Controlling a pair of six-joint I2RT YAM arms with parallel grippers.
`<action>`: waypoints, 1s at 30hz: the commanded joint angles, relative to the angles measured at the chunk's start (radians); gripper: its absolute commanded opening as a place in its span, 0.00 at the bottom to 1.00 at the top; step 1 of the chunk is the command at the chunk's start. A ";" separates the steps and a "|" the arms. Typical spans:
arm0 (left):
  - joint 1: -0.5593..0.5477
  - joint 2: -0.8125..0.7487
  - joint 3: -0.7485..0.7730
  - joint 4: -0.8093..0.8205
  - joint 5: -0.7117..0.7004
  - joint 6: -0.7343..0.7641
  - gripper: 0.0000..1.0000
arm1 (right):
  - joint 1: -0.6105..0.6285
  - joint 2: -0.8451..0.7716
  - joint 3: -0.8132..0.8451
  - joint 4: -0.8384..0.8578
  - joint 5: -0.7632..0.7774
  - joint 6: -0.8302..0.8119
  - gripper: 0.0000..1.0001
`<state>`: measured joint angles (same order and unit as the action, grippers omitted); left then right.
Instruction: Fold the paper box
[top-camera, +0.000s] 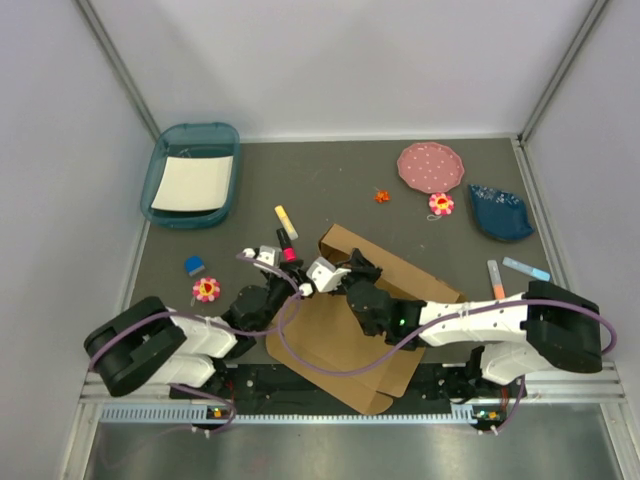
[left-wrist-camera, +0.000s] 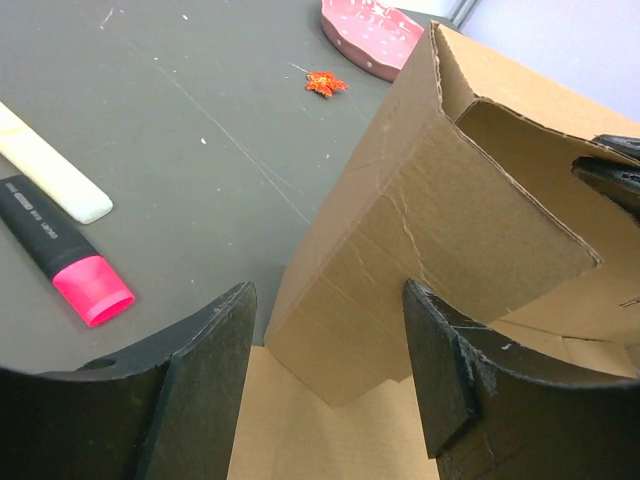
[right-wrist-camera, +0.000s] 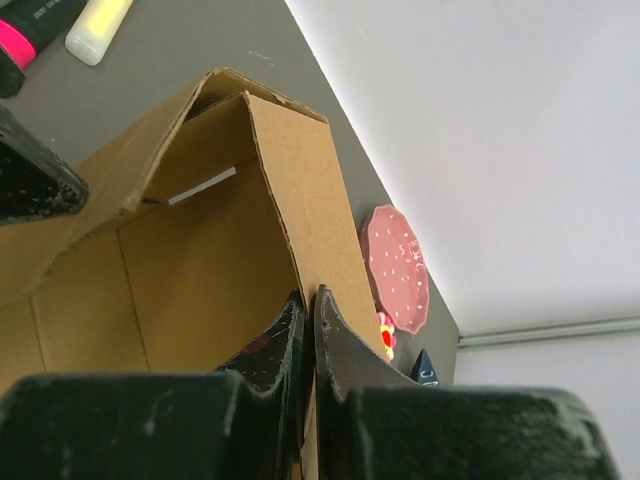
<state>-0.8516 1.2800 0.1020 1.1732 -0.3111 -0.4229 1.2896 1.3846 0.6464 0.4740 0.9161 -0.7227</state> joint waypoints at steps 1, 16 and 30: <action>-0.001 0.080 0.047 0.190 0.047 0.021 0.67 | 0.022 0.065 -0.031 -0.206 -0.112 0.126 0.00; 0.002 0.369 0.179 0.497 0.014 0.085 0.76 | 0.022 0.070 -0.036 -0.227 -0.141 0.140 0.00; 0.054 0.436 0.280 0.497 0.067 0.144 0.41 | 0.022 0.071 -0.036 -0.222 -0.166 0.152 0.00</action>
<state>-0.8127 1.6985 0.3408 1.2945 -0.2260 -0.3191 1.2911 1.3888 0.6563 0.4572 0.9203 -0.6716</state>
